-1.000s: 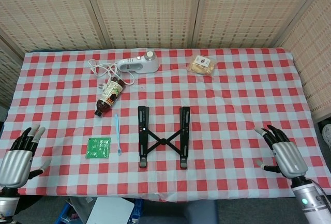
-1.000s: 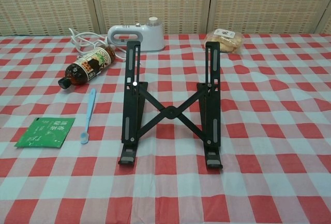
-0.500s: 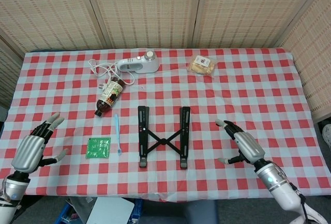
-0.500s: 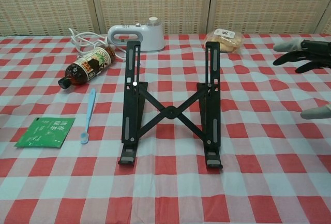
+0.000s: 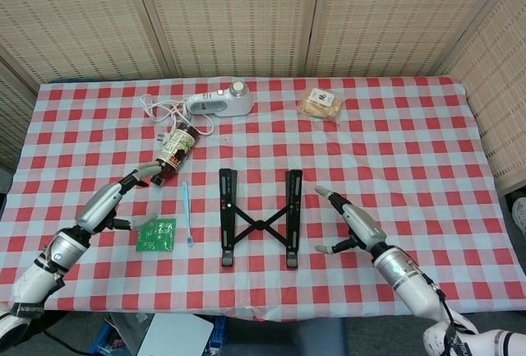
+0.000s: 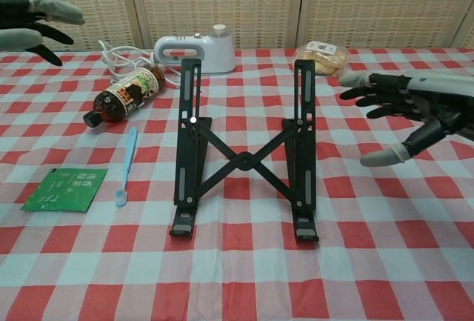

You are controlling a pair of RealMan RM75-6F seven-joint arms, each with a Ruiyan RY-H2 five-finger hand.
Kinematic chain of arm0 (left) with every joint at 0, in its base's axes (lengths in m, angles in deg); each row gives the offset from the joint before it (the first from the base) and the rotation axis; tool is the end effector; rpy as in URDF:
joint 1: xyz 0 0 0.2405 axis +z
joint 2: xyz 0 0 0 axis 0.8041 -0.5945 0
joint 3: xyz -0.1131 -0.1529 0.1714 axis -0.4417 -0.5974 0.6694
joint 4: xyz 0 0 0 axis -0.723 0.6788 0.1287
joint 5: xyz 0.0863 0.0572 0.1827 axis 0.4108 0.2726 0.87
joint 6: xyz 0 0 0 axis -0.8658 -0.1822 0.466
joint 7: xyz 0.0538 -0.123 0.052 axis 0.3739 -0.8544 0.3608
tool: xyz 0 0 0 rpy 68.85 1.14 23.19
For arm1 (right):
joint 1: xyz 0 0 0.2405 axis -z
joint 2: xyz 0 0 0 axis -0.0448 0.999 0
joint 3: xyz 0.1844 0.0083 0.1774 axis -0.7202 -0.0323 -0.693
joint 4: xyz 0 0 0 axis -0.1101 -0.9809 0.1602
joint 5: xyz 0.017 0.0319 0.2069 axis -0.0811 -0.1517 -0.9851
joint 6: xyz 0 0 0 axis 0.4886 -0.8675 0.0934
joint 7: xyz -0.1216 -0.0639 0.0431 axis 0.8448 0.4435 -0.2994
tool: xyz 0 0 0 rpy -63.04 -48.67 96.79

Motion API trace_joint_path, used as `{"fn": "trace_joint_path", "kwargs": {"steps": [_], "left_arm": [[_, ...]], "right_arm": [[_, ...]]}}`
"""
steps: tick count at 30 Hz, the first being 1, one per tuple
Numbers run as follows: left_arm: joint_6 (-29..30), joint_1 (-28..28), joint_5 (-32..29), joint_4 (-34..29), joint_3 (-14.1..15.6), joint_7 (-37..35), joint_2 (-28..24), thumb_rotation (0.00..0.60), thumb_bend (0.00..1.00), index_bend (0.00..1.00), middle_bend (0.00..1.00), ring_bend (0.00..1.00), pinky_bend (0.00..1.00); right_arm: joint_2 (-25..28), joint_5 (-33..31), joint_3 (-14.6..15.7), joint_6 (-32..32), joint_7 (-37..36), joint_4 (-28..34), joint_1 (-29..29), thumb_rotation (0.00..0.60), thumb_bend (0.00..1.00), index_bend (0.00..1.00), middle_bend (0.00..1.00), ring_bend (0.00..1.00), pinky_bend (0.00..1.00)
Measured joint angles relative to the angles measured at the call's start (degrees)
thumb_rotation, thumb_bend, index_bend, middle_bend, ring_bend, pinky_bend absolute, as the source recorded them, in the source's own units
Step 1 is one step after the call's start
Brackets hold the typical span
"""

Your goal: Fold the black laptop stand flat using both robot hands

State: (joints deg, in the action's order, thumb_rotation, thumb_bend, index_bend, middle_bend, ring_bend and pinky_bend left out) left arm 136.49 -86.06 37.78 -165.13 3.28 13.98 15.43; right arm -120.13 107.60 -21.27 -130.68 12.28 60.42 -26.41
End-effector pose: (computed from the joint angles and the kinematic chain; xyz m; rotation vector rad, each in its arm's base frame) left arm -0.2071 0.3178 0.1166 -1.7080 -1.5057 -1.3977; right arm -0.1866 -0.2724 0.0291 1.5833 -1.7789 1.1667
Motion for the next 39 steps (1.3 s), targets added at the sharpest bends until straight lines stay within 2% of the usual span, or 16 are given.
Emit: {"fn": "trace_joint_path", "kwargs": {"steps": [6,16,22,28,33,39], "left_arm": [[-5.18,-4.56,-2.18,3.41,-0.55,-5.83,2.85,0.359,0.22,0.12,0.09,0.15,0.24],[-7.62,-7.51,-3.89,7.89,0.05,-12.42,5.17,0.358,0.22,0.12,0.09,0.15,0.24],[-7.77,-7.94,-3.99,9.05,1.11,-14.14,5.36,0.36,0.22,0.12,0.1,0.15,0.24],[-9.91,-9.34,-4.46,10.33,1.8,-15.41,7.16,0.359,0.22,0.12,0.1,0.15,0.24],[-12.76,-11.12,-5.89,11.44,1.68,-17.88,9.39,0.358,0.22,0.15,0.13,0.17,0.25],[-16.12,-13.36,-7.5,12.06,1.08,-21.39,11.74,0.361,0.22,0.19,0.19,0.23,0.27]], "right_arm": [[-4.6,-3.99,-1.1,2.45,0.64,-1.72,-2.27,0.6,0.0,0.0,0.0,0.0,0.02],[-10.06,-4.57,-0.69,5.56,0.69,-3.22,-4.76,0.6,0.0,0.0,0.0,0.0,0.01],[-9.37,-2.62,0.26,5.59,0.21,-1.11,-4.52,0.6,0.0,0.0,0.0,0.0,0.01],[-4.9,-1.09,0.66,3.87,-1.22,0.62,-2.99,0.6,0.0,0.0,0.0,0.0,0.01],[-3.16,-2.62,-1.55,3.65,-3.95,-0.13,-3.02,0.6,0.0,0.0,0.01,0.0,0.01],[-5.65,-4.7,-3.69,6.07,-5.9,-3.76,-5.38,0.6,0.0,0.0,0.02,0.0,0.01]]}}
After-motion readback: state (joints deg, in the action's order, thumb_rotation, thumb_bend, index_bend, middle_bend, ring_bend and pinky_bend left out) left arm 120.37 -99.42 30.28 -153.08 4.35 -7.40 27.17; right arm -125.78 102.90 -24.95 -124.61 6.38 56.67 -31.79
